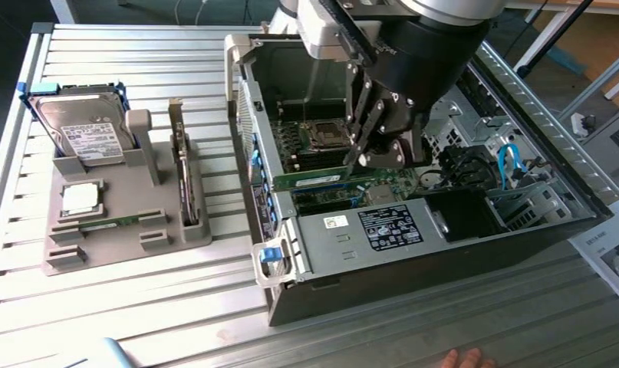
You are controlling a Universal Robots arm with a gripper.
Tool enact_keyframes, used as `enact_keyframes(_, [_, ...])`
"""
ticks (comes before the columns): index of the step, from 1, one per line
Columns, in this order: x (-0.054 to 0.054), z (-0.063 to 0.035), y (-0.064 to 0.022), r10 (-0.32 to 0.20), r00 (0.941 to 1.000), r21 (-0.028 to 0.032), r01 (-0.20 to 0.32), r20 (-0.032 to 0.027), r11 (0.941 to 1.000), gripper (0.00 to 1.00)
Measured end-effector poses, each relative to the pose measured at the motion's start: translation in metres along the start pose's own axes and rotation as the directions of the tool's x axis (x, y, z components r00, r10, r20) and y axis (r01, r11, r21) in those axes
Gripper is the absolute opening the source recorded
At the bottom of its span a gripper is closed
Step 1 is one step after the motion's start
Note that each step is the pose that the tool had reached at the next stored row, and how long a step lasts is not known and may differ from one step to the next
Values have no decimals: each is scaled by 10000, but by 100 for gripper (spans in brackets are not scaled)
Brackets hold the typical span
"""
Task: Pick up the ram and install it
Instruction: 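Pick up the ram and move it above insertion slot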
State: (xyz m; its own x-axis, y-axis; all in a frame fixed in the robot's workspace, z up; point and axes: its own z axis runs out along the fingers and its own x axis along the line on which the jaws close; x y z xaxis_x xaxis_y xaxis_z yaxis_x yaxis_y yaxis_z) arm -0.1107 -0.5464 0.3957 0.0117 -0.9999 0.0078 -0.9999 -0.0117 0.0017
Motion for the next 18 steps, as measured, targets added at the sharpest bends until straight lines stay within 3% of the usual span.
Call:
enact_keyframes(14, [74,0,-346,-1,10000,-9,1,0,10000,12])
enact_keyframes(18, [105,0,-484,0,10000,-12,0,0,10000,12])
